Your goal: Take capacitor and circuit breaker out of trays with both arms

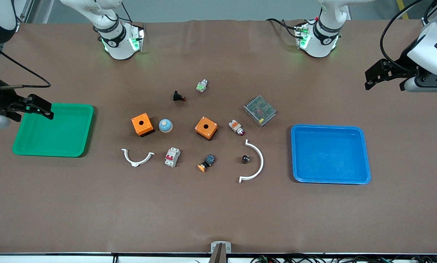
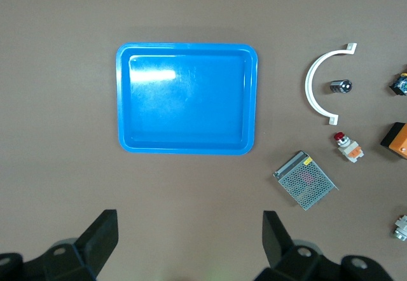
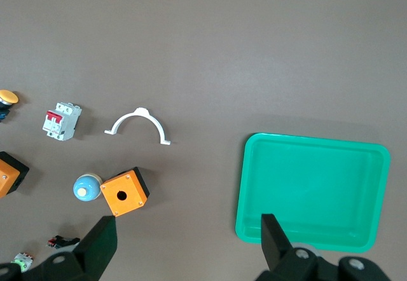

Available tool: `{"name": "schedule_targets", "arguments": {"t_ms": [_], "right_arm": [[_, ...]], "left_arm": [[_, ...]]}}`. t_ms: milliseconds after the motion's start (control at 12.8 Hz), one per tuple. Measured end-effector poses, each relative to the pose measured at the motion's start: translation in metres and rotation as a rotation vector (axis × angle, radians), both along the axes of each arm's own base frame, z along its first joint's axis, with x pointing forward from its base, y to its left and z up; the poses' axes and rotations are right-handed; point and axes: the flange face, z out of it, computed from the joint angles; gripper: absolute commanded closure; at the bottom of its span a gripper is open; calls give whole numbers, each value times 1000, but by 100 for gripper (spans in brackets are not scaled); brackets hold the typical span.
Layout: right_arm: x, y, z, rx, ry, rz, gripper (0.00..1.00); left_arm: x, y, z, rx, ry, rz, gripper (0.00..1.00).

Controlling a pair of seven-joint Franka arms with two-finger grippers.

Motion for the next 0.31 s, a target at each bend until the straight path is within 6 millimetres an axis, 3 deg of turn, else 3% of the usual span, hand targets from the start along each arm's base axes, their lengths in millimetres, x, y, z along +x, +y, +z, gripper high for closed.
{"name": "schedule_targets", "arguments": {"t_ms": [313], "right_arm": [[-2, 0, -2, 4, 17, -2, 0]], "left_arm": [[0, -1, 0, 0, 2, -4, 0]]}}
